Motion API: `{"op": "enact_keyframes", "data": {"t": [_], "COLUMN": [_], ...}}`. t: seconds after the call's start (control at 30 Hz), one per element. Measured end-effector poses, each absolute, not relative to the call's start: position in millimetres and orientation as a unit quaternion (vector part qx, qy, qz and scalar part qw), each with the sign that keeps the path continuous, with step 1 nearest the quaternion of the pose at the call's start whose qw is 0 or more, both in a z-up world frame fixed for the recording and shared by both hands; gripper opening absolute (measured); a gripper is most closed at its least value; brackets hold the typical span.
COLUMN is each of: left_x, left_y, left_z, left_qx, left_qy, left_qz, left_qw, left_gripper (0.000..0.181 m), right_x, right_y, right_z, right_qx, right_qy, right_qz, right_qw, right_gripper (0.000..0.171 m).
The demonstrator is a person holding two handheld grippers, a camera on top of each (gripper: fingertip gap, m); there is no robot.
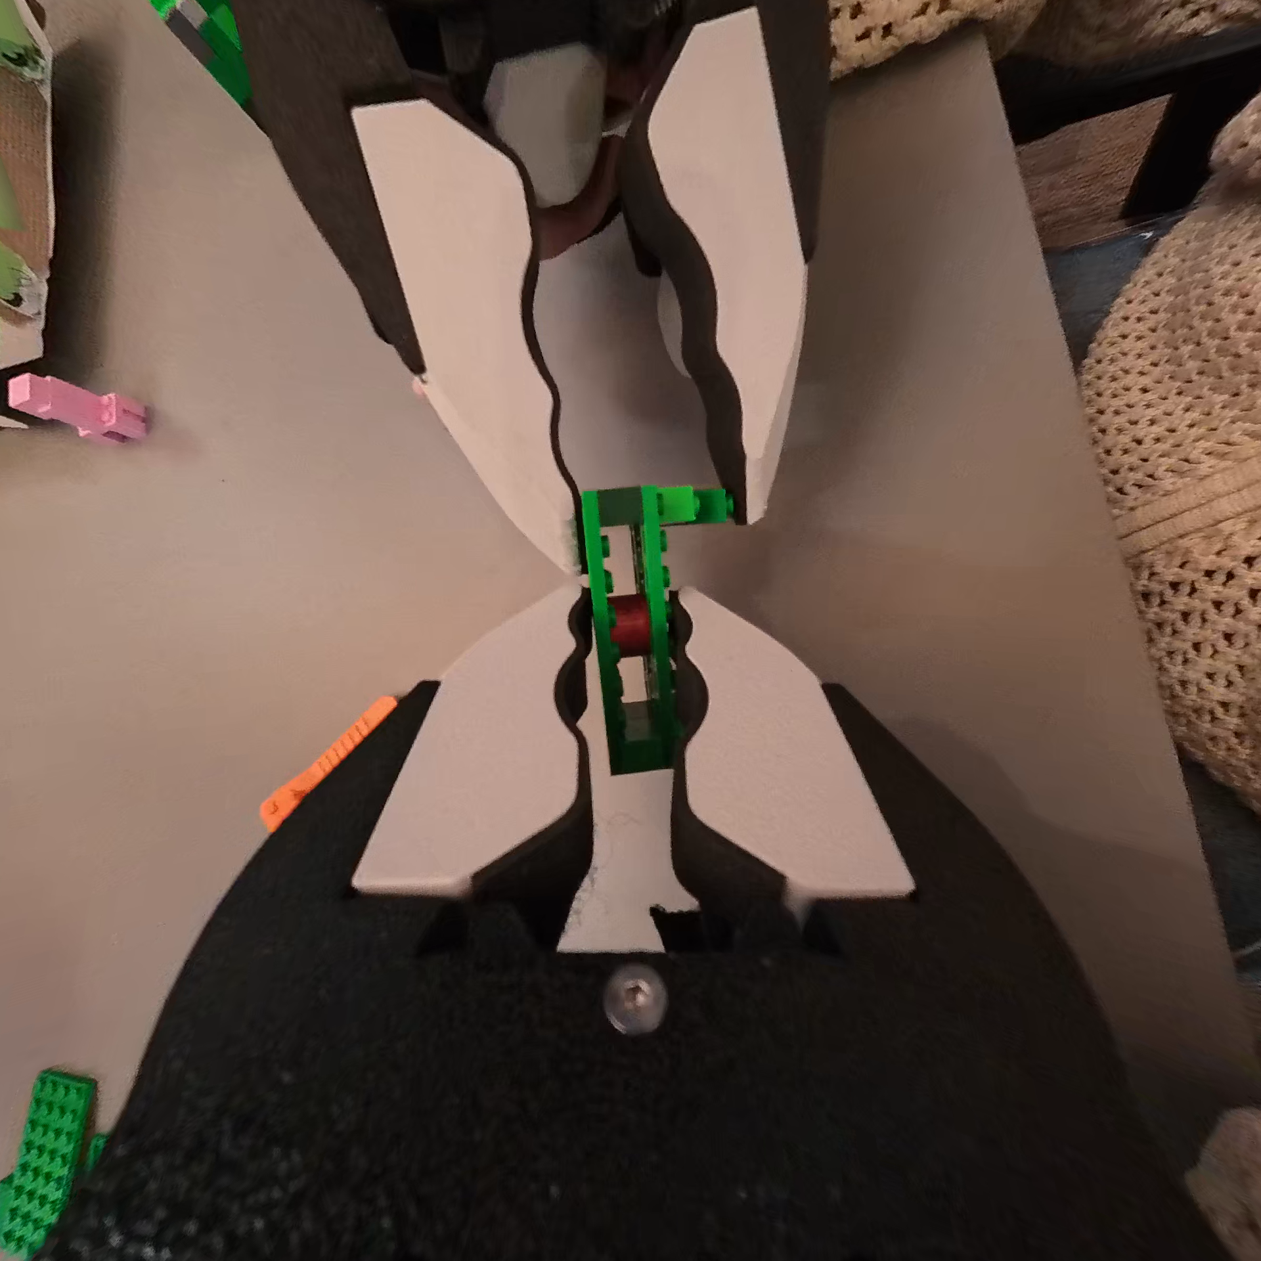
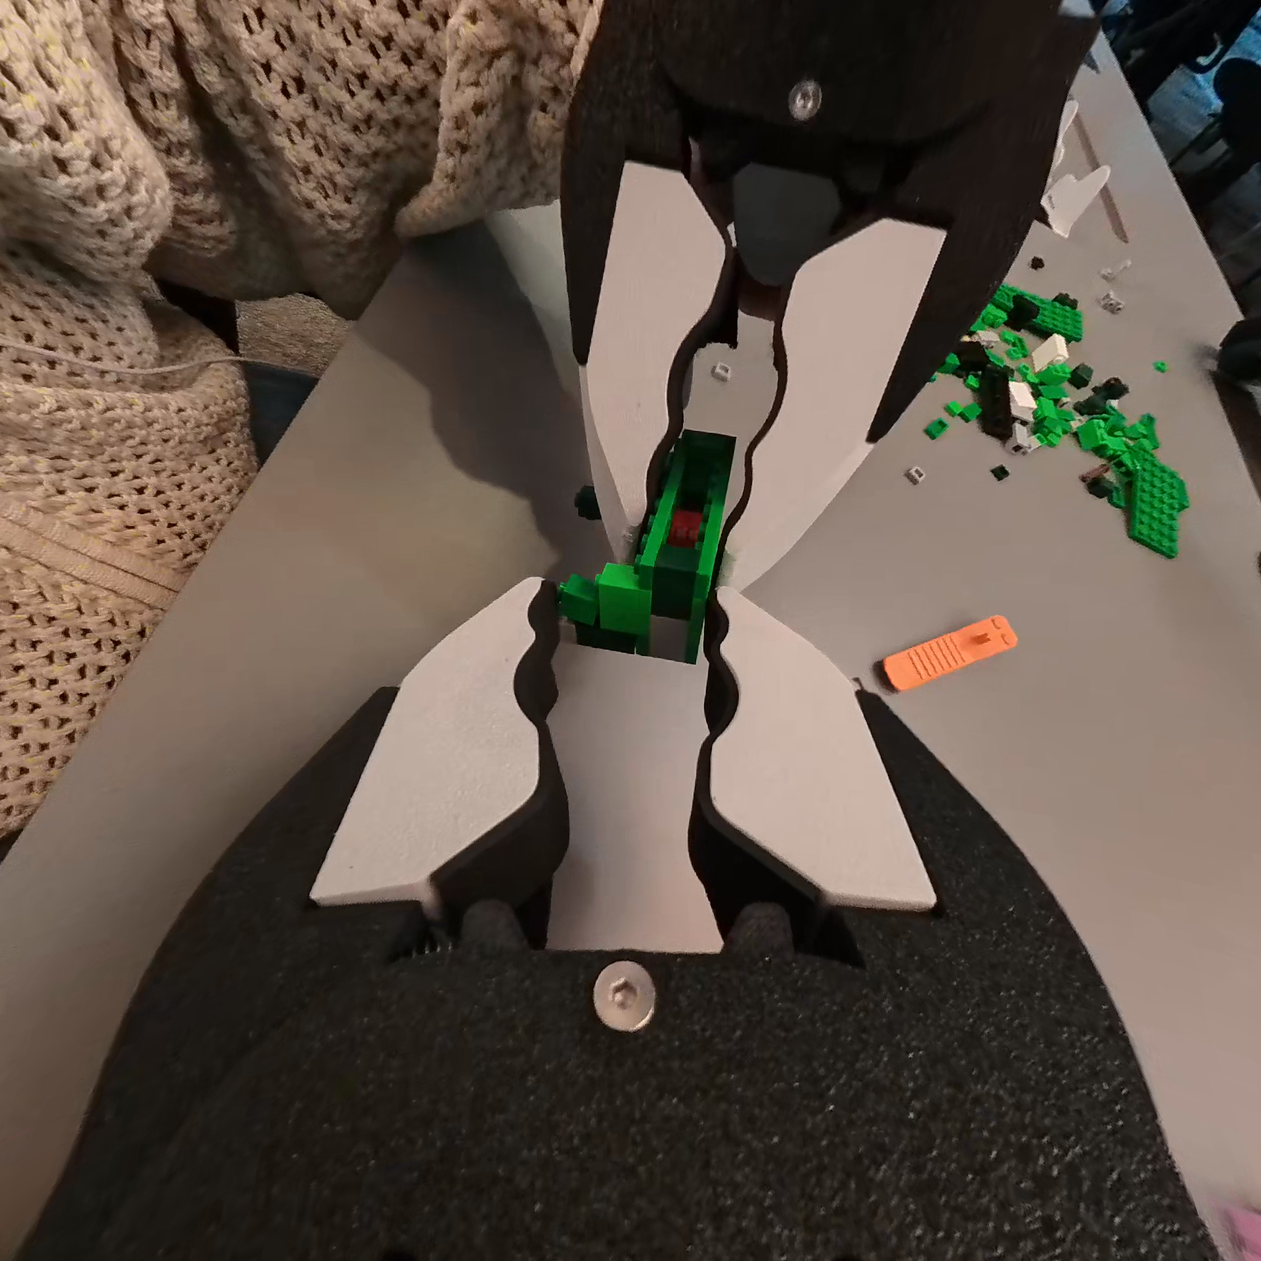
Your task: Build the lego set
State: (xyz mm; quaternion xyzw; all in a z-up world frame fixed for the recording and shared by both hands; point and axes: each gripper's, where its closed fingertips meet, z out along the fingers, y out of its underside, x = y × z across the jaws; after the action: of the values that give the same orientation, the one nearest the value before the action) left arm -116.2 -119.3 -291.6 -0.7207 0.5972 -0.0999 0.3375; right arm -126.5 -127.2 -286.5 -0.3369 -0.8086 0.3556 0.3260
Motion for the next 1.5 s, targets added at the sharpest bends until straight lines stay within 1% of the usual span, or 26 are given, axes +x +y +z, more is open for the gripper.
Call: {"op": "enact_keyframes", "data": {"t": [0.33, 0.43, 0.5, 0.57, 0.7, 0.77, 1.33, 1.43, 1.47, 1.5], "left_x": [-119.0, -121.4, -123.1, -124.6, -123.6, -123.9, -124.9, -125.4, -125.6, -126.2], "left_y": [-120.0, -121.3, -120.8, -119.8, -119.0, -118.5, -119.4, -119.0, -117.5, -114.3], "left_z": [-296.3, -294.6, -295.0, -296.0, -294.3, -293.4, -296.1, -291.7, -287.5, -282.1], "left_qx": [-0.736, -0.75, -0.761, -0.766, -0.767, -0.767, -0.769, -0.762, -0.757, -0.751], "left_qy": [0.585, 0.571, 0.561, 0.558, 0.556, 0.557, 0.562, 0.561, 0.559, 0.553], "left_qz": [-0.121, -0.141, -0.148, -0.146, -0.151, -0.149, -0.146, -0.15, -0.15, -0.148], "left_qw": [0.318, 0.302, 0.289, 0.282, 0.282, 0.283, 0.268, 0.286, 0.304, 0.329], "left_gripper": [0.021, 0.02, 0.02, 0.02, 0.02, 0.02, 0.02, 0.02, 0.02, 0.02], "right_x": [-130.4, -133.4, -134.7, -135.8, -138.4, -137.3, -132.2, -132.6, -132.6, -131.1], "right_y": [-126.7, -127.3, -127.0, -125.2, -122.3, -125.2, -127.0, -128.4, -127.9, -129.4], "right_z": [-290.6, -287.7, -286.8, -288.7, -290.4, -290.3, -293.5, -288.2, -283.0, -276.4], "right_qx": [-0.345, -0.365, -0.378, -0.394, -0.415, -0.413, -0.393, -0.393, -0.389, -0.381], "right_qy": [-0.805, -0.789, -0.779, -0.773, -0.758, -0.757, -0.774, -0.763, -0.755, -0.747], "right_qz": [0.364, 0.387, 0.4, 0.405, 0.42, 0.431, 0.414, 0.426, 0.438, 0.457], "right_qw": [0.318, 0.309, 0.3, 0.288, 0.276, 0.265, 0.274, 0.286, 0.295, 0.297], "right_gripper": [0.04, 0.041, 0.051, 0.055, 0.048, 0.042, 0.041, 0.042, 0.043, 0.054]}}
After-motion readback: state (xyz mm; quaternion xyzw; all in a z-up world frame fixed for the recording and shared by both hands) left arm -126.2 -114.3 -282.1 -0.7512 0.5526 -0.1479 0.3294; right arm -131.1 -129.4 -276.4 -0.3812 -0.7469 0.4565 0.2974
